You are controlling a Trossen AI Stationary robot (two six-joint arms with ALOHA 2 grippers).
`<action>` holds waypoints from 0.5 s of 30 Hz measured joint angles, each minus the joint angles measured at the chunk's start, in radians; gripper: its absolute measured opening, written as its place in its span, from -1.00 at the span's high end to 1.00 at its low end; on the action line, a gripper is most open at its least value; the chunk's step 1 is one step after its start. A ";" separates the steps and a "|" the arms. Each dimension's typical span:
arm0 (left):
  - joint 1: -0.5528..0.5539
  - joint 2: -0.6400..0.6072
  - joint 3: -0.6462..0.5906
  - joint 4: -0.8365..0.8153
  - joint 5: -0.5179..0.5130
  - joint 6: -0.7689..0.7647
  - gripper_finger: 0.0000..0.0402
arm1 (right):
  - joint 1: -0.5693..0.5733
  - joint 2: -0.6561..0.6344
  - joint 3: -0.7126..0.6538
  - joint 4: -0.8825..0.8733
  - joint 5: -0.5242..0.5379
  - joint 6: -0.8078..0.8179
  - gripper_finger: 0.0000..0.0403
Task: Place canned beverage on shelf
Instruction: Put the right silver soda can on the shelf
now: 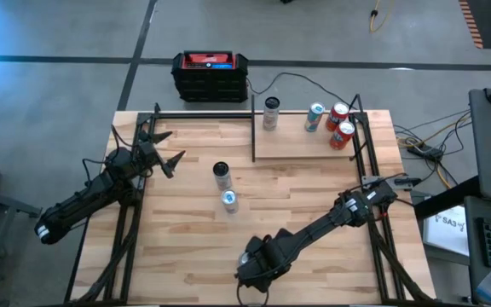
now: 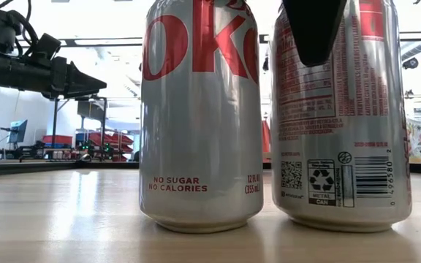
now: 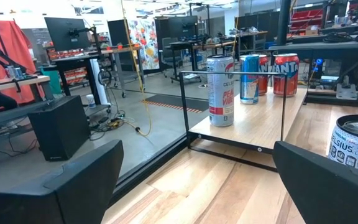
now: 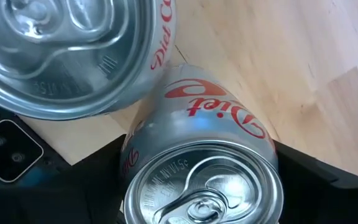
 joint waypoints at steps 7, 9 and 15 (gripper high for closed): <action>0.000 0.000 0.000 0.000 0.000 0.000 -0.98 | -0.009 -0.001 0.000 -0.036 -0.002 -0.001 -0.45; 0.000 0.000 0.000 0.000 0.000 0.000 -0.98 | -0.017 -0.003 0.000 -0.041 -0.001 -0.001 -0.45; 0.000 0.000 0.000 0.000 0.000 0.000 -0.98 | -0.054 -0.033 0.000 -0.056 0.000 -0.014 -0.45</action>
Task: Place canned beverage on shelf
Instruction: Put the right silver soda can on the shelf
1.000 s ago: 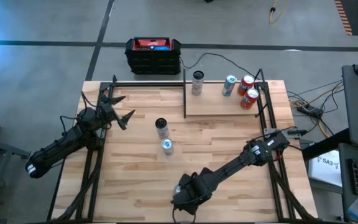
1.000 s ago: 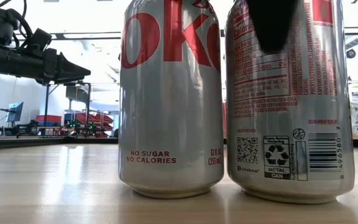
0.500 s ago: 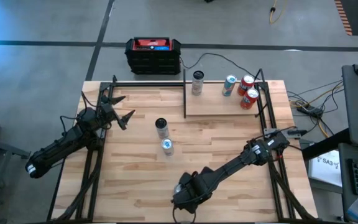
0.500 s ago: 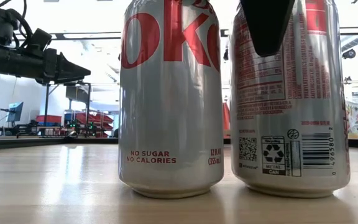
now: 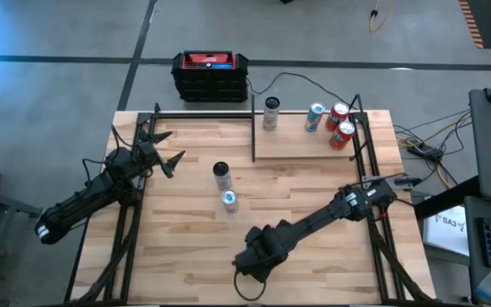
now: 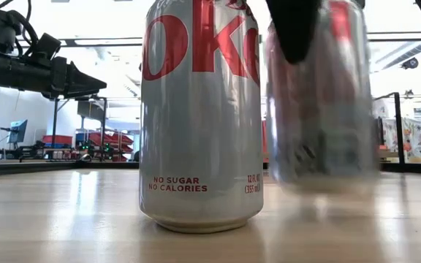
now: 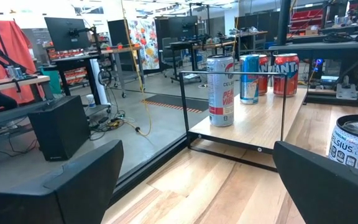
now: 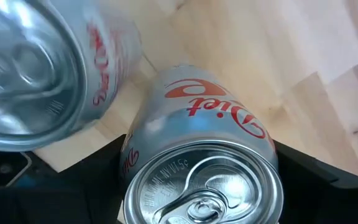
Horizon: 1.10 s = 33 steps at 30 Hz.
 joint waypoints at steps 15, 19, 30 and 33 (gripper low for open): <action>0.000 0.000 0.000 0.000 0.000 0.000 -0.98 | -0.184 -0.059 -0.042 -0.025 0.007 0.013 -0.45; 0.000 0.000 0.000 0.000 0.000 0.000 -0.98 | -0.250 -0.072 -0.074 -0.024 0.007 0.012 -0.45; 0.000 0.000 0.000 0.000 0.000 0.000 -0.98 | -0.485 -0.083 -0.123 0.045 -0.052 0.026 -0.46; 0.000 0.000 0.000 0.000 0.000 0.000 -0.98 | -0.536 -0.083 -0.123 0.047 -0.065 0.082 -0.52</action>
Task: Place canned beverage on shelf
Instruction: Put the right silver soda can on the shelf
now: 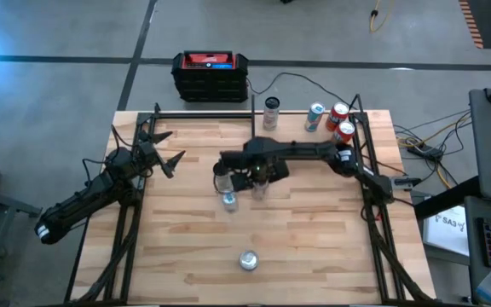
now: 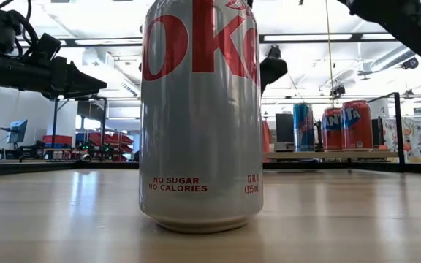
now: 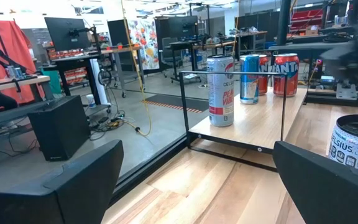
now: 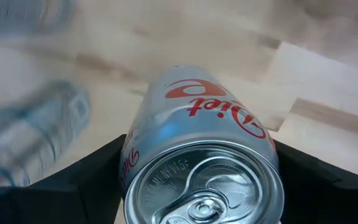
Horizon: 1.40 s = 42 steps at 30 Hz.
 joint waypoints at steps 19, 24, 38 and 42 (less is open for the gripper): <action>0.000 0.000 0.000 0.000 0.000 0.000 -0.98 | -0.016 0.000 0.000 -0.056 0.004 0.658 -0.60; 0.000 0.000 0.000 0.000 0.000 0.000 -0.98 | 0.003 0.000 0.000 -0.021 0.018 0.876 -0.61; 0.000 0.000 0.000 0.000 0.000 0.000 -0.98 | 0.031 0.000 -0.001 0.003 0.020 1.421 -0.61; 0.000 0.000 0.000 0.000 0.000 0.000 -0.98 | 0.044 0.000 -0.002 0.002 0.021 1.626 -0.61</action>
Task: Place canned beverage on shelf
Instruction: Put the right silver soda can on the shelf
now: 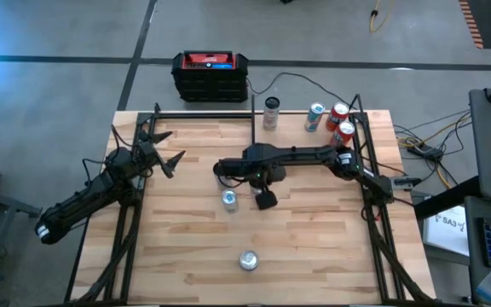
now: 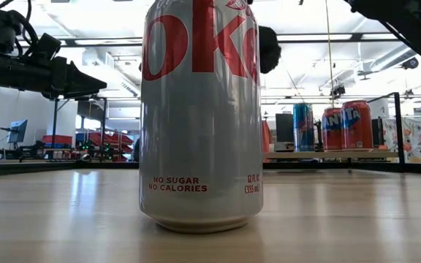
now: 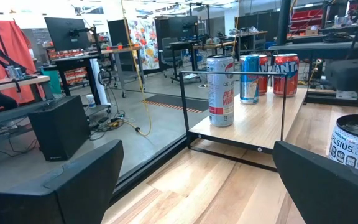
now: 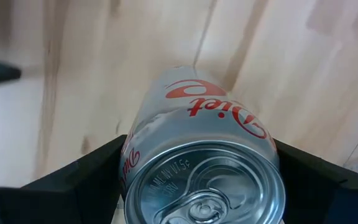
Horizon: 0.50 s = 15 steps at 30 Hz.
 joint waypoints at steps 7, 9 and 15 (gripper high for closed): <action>0.000 0.000 0.000 0.000 0.000 0.000 -0.98 | 0.012 0.000 -0.006 -0.008 0.000 0.233 -0.61; 0.000 0.000 0.000 0.000 0.000 0.000 -0.98 | 0.012 0.000 -0.012 -0.008 0.004 0.281 -0.61; 0.000 0.000 0.000 0.000 0.000 0.000 -0.98 | 0.004 -0.001 -0.064 0.037 0.056 0.291 -0.61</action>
